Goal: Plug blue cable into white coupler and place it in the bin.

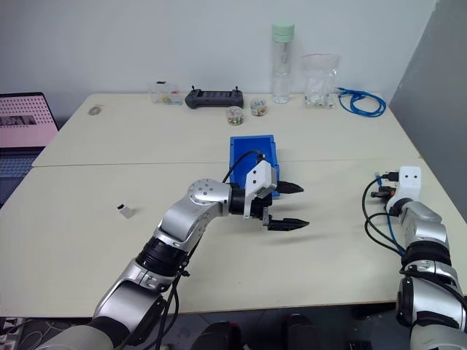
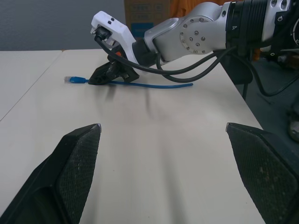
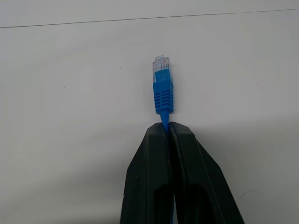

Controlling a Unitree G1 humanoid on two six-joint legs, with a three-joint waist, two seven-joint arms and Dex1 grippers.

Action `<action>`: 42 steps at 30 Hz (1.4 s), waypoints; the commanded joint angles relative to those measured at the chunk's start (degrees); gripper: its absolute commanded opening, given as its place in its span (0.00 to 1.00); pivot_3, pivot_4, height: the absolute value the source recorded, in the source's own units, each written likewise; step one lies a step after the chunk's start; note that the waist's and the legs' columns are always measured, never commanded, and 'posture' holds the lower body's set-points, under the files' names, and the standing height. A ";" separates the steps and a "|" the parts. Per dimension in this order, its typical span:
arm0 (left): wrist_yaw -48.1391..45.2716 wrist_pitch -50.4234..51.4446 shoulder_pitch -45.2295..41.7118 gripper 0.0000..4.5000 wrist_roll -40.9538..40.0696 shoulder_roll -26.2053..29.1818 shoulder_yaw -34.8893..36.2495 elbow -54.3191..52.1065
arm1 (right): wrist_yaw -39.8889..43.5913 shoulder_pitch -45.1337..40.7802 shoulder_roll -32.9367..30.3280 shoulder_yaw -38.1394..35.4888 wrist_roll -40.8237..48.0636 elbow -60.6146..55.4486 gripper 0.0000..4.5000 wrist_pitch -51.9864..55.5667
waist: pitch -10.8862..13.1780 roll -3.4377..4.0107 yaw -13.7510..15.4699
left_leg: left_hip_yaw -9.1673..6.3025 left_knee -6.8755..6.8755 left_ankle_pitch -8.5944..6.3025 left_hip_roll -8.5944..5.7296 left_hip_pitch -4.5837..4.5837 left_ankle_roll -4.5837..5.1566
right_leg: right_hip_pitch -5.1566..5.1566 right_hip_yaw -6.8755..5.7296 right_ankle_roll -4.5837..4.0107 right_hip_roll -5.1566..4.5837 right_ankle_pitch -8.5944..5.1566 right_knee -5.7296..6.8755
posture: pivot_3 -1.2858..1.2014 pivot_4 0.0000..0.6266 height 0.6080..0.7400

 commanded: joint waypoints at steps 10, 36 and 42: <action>2.73 10.10 22.71 1.00 -5.44 18.83 13.08 -28.94 | 30.44 18.05 -10.41 17.33 11.77 -58.62 0.02 20.54 | 0.30 0.63 -1.05 | -0.23 0.01 -0.03 0.09 -0.03 0.03 | -0.19 0.19 0.00 -0.14 -0.01 0.12 | 0.52 0.24 1.00; 36.84 -16.36 90.47 1.00 4.91 -3.31 25.25 -42.30 | 43.31 -2.51 21.63 51.39 -7.14 -23.38 0.19 -5.19 | 0.65 -0.24 -0.49 | -0.66 0.03 -0.30 0.03 0.06 0.19 | -0.05 -0.21 -0.03 -0.28 -0.21 -0.19 | 0.52 0.24 1.00; 29.88 -17.55 80.51 1.00 2.72 6.74 29.42 -37.10 | 41.99 2.75 16.26 44.57 -2.96 -36.97 0.49 3.36 | 0.65 -0.07 0.20 | -0.94 0.03 -0.29 0.08 0.11 0.19 | -0.07 -0.41 -0.13 -0.16 -0.28 0.05 | 0.52 0.24 1.00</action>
